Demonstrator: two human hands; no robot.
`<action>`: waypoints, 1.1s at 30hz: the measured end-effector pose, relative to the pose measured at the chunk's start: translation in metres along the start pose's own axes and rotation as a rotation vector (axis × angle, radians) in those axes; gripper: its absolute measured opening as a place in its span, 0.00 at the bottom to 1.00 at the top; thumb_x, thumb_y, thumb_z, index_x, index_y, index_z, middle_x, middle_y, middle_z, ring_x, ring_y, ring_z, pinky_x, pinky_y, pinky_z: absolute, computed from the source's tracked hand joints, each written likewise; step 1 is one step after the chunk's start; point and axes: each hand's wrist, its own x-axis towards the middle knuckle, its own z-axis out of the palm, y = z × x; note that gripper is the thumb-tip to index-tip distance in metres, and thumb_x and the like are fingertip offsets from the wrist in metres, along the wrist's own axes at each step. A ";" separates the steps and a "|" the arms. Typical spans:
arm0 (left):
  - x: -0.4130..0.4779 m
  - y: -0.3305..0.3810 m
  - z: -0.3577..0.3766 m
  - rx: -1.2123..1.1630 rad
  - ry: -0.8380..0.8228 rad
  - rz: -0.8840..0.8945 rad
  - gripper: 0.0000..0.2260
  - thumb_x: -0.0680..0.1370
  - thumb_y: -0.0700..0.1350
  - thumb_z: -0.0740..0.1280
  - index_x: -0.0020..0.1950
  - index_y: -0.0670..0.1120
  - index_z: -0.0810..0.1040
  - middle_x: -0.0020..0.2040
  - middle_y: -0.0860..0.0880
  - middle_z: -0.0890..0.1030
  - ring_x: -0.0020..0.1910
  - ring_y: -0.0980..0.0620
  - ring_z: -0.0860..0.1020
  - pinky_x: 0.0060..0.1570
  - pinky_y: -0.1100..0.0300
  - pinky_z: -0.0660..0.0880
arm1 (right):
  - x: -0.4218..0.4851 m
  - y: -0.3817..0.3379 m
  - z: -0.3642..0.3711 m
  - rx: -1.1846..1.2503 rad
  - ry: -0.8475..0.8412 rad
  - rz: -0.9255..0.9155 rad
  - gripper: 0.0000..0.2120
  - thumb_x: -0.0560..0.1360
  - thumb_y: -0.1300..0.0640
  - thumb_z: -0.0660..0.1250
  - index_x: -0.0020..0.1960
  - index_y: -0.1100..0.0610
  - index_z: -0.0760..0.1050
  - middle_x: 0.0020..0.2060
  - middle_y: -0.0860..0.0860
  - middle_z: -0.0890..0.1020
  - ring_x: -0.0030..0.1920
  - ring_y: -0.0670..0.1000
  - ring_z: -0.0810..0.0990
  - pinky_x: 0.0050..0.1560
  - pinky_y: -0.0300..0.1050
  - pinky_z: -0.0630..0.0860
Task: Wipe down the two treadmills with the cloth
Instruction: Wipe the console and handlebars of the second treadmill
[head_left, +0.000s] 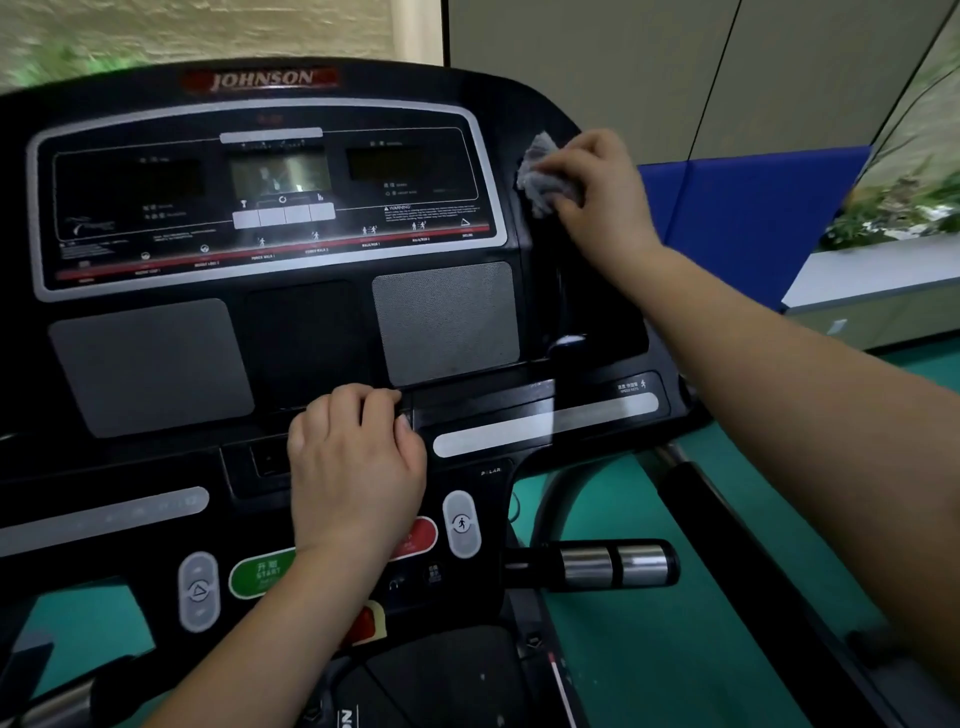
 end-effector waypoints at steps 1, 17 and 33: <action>0.000 0.000 0.000 0.000 0.003 0.000 0.15 0.75 0.48 0.57 0.55 0.45 0.78 0.51 0.47 0.76 0.52 0.45 0.72 0.57 0.49 0.65 | 0.001 0.002 0.009 -0.029 0.010 -0.024 0.13 0.73 0.64 0.65 0.56 0.57 0.80 0.53 0.54 0.75 0.54 0.53 0.74 0.56 0.37 0.73; -0.002 0.000 0.001 -0.021 0.014 0.008 0.17 0.75 0.48 0.55 0.55 0.45 0.79 0.51 0.46 0.77 0.51 0.44 0.72 0.57 0.48 0.65 | -0.077 0.014 -0.018 -0.100 -0.516 0.107 0.14 0.73 0.60 0.71 0.59 0.54 0.80 0.57 0.52 0.78 0.58 0.52 0.76 0.60 0.42 0.70; 0.000 -0.001 0.002 -0.022 0.010 0.017 0.16 0.75 0.49 0.55 0.54 0.45 0.79 0.51 0.46 0.76 0.51 0.44 0.72 0.56 0.48 0.65 | -0.042 -0.021 0.000 0.171 -0.220 0.139 0.14 0.75 0.60 0.66 0.60 0.52 0.76 0.58 0.53 0.70 0.56 0.46 0.70 0.54 0.24 0.63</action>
